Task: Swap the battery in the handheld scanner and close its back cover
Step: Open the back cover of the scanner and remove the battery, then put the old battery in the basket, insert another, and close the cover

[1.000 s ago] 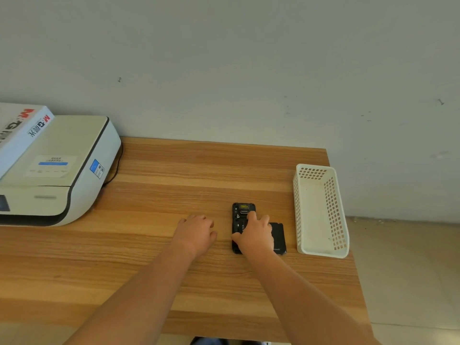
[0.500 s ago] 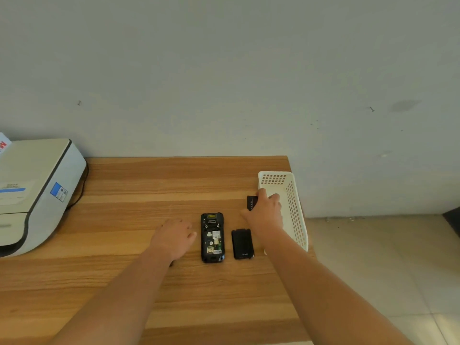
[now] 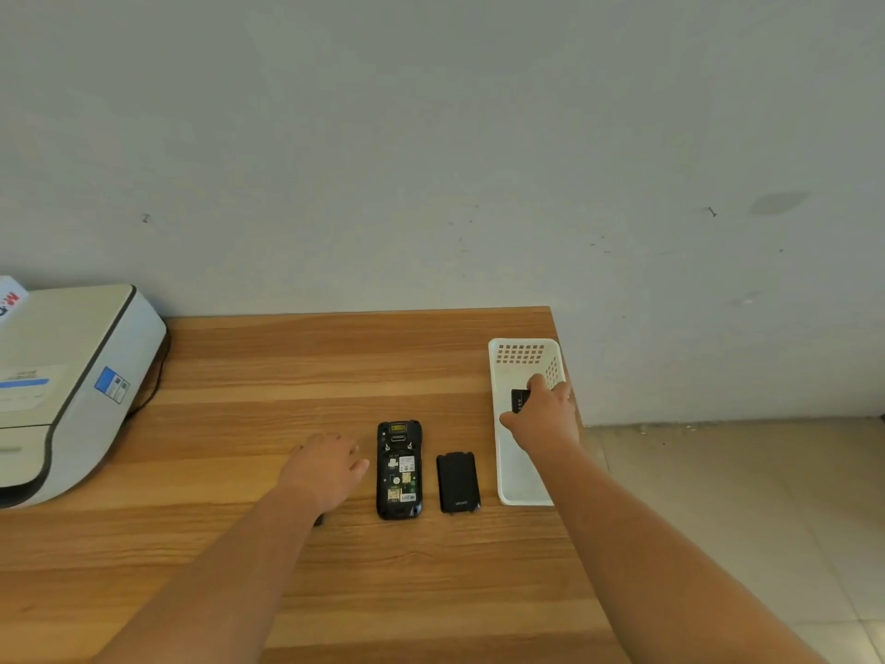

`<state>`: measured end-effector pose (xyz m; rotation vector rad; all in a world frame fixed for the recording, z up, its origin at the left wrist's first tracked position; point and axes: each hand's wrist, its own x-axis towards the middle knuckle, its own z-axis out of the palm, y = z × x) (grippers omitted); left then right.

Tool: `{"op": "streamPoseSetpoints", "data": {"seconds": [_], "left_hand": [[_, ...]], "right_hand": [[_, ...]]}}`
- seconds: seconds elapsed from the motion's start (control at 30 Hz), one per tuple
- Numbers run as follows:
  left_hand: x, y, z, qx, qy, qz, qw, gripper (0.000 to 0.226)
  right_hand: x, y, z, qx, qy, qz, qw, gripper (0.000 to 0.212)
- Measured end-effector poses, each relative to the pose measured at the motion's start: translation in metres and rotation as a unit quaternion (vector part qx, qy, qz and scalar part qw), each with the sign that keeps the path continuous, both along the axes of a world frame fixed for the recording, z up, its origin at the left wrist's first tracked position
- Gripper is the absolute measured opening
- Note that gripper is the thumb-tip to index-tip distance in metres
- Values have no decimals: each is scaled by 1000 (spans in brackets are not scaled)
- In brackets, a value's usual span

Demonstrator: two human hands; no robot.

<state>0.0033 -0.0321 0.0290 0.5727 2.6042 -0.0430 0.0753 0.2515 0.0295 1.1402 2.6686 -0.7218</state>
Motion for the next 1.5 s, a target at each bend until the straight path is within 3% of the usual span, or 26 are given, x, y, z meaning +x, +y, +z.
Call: {"op": "streamPoseSetpoints", "data": {"seconds": [0.43,0.93,1.27,1.5], "left_hand": [[10,-14,-8,4,2,31,1000,38],[16,-28,-11,3,-8,23,1000,37],[9,-24,1,23,-5,10,1000,40],[-5,-10,16,52,-2,-4,999,41]], "right_hand": [[9,7,-44,-3,-98,58,993,56],[12,-1,-67,-9,-125,63,990,46],[7,1,-34,-3,-133,52,990,29],[-3,-3,15,83,-87,93,988,53]]}}
